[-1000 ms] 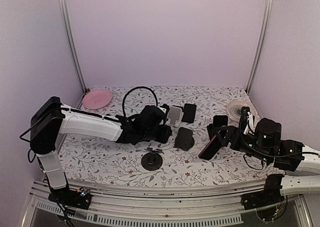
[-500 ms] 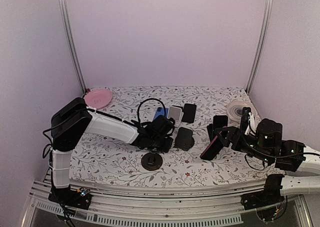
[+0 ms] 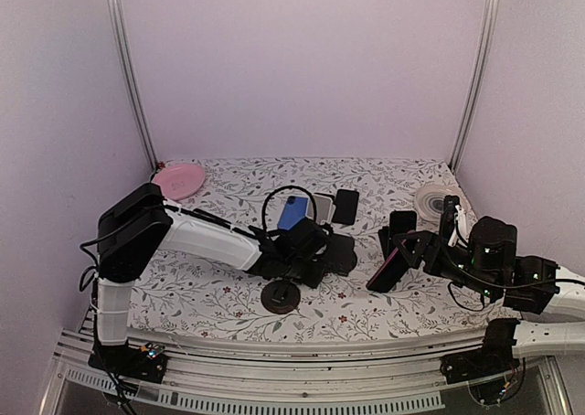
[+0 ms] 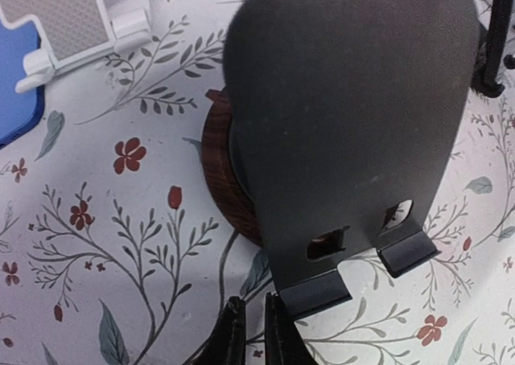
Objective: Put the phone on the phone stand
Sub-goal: Move the phone stand to the center of the board.
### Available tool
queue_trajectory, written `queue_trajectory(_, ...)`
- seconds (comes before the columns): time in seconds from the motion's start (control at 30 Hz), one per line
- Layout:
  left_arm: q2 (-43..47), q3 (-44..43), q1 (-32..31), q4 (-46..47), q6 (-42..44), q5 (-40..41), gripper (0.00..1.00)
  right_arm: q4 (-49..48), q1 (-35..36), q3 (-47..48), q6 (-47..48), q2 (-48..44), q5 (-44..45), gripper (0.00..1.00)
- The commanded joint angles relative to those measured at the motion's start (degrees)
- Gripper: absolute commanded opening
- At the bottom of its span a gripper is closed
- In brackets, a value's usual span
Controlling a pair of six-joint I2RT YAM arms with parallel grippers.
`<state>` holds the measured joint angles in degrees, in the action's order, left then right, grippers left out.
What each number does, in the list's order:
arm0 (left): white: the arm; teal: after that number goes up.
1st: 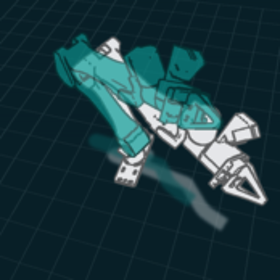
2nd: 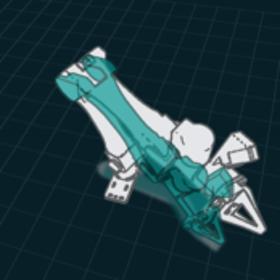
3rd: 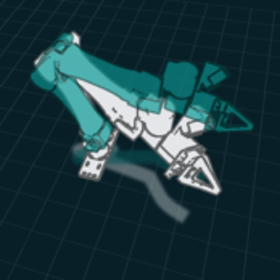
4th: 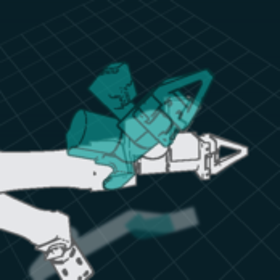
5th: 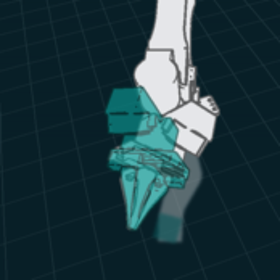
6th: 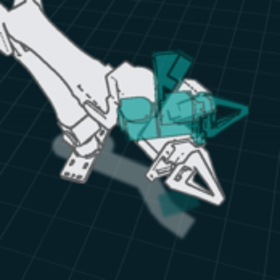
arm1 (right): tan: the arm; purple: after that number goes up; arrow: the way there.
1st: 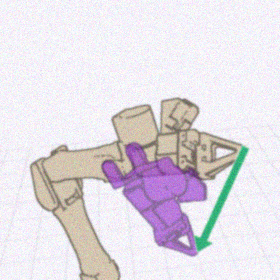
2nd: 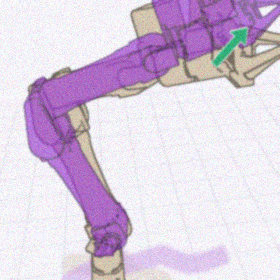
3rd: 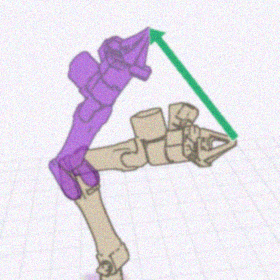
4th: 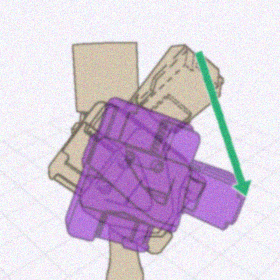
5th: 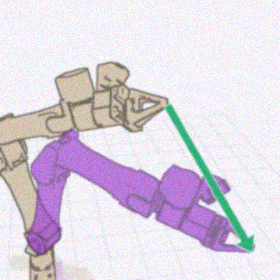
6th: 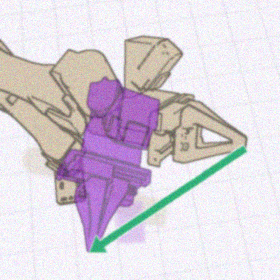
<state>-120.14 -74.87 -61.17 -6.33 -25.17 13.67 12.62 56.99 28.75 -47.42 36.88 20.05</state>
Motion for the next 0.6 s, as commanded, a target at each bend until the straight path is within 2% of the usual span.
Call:
queue_trajectory(0.0,-1.72,-1.80,-1.76,-0.09,-0.80,-2.12,0.10,-2.34,0.20,2.93,0.49,-0.08,0.95,0.04)
queue_trajectory(0.57,-2.20,-3.94,-3.25,0.49,-0.06,-2.33,0.10,-1.85,0.22,4.36,1.25,1.98,1.49,0.04)
